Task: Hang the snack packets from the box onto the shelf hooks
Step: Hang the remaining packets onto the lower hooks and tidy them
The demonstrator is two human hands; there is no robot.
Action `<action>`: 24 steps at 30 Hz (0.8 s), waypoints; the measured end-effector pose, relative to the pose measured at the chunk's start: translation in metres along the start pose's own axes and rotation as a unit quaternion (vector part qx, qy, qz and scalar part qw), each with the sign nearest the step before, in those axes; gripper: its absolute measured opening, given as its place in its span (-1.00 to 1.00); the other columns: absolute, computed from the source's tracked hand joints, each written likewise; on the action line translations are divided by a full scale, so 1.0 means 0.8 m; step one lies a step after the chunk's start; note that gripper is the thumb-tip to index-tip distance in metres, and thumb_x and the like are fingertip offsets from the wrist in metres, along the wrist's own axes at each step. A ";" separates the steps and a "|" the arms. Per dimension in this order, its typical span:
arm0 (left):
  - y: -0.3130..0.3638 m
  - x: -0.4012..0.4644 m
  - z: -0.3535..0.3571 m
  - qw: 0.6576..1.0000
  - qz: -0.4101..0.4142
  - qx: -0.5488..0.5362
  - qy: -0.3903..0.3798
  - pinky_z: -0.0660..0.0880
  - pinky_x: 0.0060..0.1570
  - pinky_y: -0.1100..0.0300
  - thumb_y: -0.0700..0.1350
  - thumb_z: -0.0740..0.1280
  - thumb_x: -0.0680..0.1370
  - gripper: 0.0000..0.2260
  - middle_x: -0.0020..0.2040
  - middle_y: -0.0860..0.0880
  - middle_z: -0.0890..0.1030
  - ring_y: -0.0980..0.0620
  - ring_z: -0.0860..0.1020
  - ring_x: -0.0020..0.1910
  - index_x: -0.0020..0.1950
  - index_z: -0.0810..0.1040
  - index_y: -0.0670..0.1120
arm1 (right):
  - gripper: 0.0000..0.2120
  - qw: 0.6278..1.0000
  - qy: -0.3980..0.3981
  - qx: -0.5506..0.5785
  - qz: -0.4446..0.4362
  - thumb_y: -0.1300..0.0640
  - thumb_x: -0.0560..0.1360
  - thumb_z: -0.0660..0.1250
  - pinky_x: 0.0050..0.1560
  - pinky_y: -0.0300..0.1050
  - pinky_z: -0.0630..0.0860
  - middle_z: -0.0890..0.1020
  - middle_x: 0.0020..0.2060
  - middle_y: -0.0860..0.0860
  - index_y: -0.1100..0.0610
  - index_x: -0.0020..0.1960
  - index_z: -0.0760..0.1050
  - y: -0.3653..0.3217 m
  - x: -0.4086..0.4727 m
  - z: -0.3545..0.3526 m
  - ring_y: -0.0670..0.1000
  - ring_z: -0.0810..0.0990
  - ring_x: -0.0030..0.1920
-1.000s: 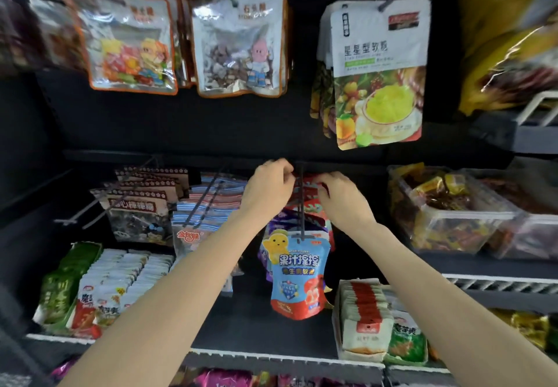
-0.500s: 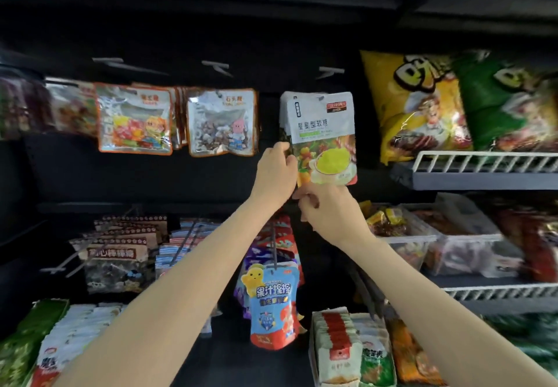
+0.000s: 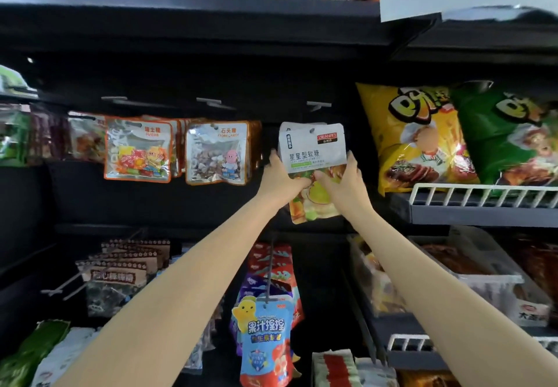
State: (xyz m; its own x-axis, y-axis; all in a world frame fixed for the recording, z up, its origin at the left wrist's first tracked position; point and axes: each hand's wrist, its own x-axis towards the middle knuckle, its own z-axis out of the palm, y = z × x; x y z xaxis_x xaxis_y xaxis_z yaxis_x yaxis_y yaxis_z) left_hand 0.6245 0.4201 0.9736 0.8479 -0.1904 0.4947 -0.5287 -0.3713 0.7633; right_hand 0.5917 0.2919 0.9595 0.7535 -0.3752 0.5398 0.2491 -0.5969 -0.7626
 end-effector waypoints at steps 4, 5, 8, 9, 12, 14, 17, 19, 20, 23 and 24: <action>-0.001 0.011 -0.001 0.998 -0.005 -0.052 -0.038 0.42 0.22 0.10 -0.24 0.45 0.40 -0.16 0.30 0.00 0.42 0.06 0.40 0.26 0.51 -0.02 -0.07 | -0.34 0.996 -0.038 0.071 0.033 -0.02 0.53 0.32 0.20 -0.07 0.41 0.46 0.31 0.03 0.12 0.51 0.10 0.003 0.013 0.007 0.07 0.45 0.30; -0.002 0.014 -0.002 0.997 -0.007 -0.057 -0.042 0.42 0.25 0.08 -0.25 0.44 0.41 -0.16 0.29 0.01 0.44 0.06 0.41 0.25 0.51 -0.03 -0.06 | -0.37 0.996 -0.038 0.077 0.030 -0.01 0.53 0.32 0.14 -0.11 0.40 0.48 0.28 0.03 0.12 0.49 0.14 0.004 0.014 0.009 0.06 0.46 0.27; -0.004 0.026 -0.005 0.996 -0.020 -0.069 -0.057 0.39 0.25 0.10 -0.24 0.43 0.44 -0.19 0.31 0.01 0.45 0.06 0.40 0.26 0.50 -0.02 -0.05 | -0.41 0.996 -0.034 0.084 0.027 -0.01 0.53 0.32 0.09 -0.14 0.39 0.50 0.25 0.02 0.10 0.46 0.19 0.008 0.020 0.015 0.06 0.48 0.25; -0.005 0.030 -0.004 0.995 -0.024 -0.072 -0.060 0.40 0.20 0.13 -0.24 0.42 0.45 -0.23 0.31 0.01 0.45 0.06 0.40 0.26 0.49 0.01 -0.06 | -0.42 0.995 -0.036 0.087 0.031 0.00 0.53 0.32 0.08 -0.13 0.40 0.50 0.25 0.03 0.10 0.46 0.19 0.009 0.023 0.016 0.07 0.48 0.25; -0.009 0.040 -0.004 0.994 -0.038 -0.071 -0.069 0.40 0.08 0.16 -0.22 0.41 0.46 -0.34 0.30 0.01 0.45 0.10 0.41 0.18 0.43 0.11 -0.07 | -0.41 0.995 -0.050 0.082 0.039 0.00 0.53 0.32 0.06 -0.12 0.40 0.49 0.24 0.04 0.10 0.46 0.16 0.009 0.032 0.019 0.09 0.48 0.26; -0.013 0.047 -0.004 0.994 -0.038 -0.071 -0.068 0.43 0.09 0.16 -0.20 0.43 0.44 -0.37 0.27 0.03 0.47 0.10 0.43 0.20 0.40 0.18 -0.06 | -0.33 0.995 -0.047 0.083 0.031 0.03 0.51 0.35 0.09 -0.09 0.43 0.47 0.28 0.03 0.08 0.50 0.09 0.008 0.037 0.018 0.10 0.46 0.29; -0.011 0.056 -0.002 0.997 -0.006 -0.069 -0.014 0.44 0.21 0.08 -0.16 0.45 0.40 -0.34 0.23 0.04 0.50 0.09 0.46 0.22 0.41 0.21 -0.06 | -0.08 0.996 -0.018 0.085 -0.024 0.04 0.44 0.44 0.23 0.03 0.43 0.43 0.35 0.04 0.00 0.55 -0.13 0.001 0.047 0.014 0.09 0.44 0.32; -0.004 0.062 -0.001 0.996 0.019 -0.080 0.014 0.42 0.25 0.05 -0.17 0.44 0.39 -0.28 0.23 0.03 0.50 0.08 0.45 0.24 0.46 0.16 -0.05 | 0.02 0.993 -0.021 0.092 -0.065 0.06 0.38 0.48 0.26 0.03 0.45 0.44 0.34 0.02 -0.05 0.54 -0.19 -0.004 0.055 0.012 0.03 0.45 0.30; 0.000 0.065 -0.001 0.995 0.026 -0.094 0.017 0.42 0.26 0.05 -0.18 0.42 0.40 -0.29 0.24 0.03 0.49 0.06 0.45 0.24 0.47 0.16 -0.04 | 0.03 0.991 -0.030 0.106 -0.072 0.09 0.37 0.49 0.26 0.00 0.45 0.45 0.32 -0.01 -0.05 0.54 -0.19 -0.007 0.059 0.010 0.00 0.46 0.28; 0.018 0.070 -0.006 0.983 -0.009 -0.179 0.045 0.35 0.32 0.01 -0.17 0.27 0.51 -0.40 0.36 -0.01 0.39 -0.03 0.40 0.31 0.52 0.14 0.02 | -0.12 0.969 -0.057 0.238 -0.016 0.18 0.47 0.39 0.26 0.02 0.47 0.45 0.34 0.03 -0.06 0.55 -0.14 -0.017 0.071 -0.001 0.02 0.51 0.24; 0.024 0.074 -0.008 0.978 -0.024 -0.198 0.066 0.31 0.34 0.02 -0.15 0.21 0.56 -0.44 0.41 -0.05 0.34 -0.05 0.37 0.34 0.53 0.11 0.03 | -0.20 0.959 -0.056 0.277 0.006 0.18 0.51 0.34 0.26 0.00 0.47 0.41 0.37 0.05 -0.06 0.55 -0.09 -0.019 0.077 -0.005 0.05 0.51 0.25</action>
State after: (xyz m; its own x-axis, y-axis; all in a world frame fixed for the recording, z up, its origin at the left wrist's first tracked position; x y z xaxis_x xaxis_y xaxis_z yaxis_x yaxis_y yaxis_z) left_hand 0.6642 0.4080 1.0199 0.8738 -0.0519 0.4835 -0.4837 0.0093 0.8752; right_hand 0.6317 0.2754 1.0058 0.8117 -0.2831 0.5109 0.5007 -0.1134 -0.8582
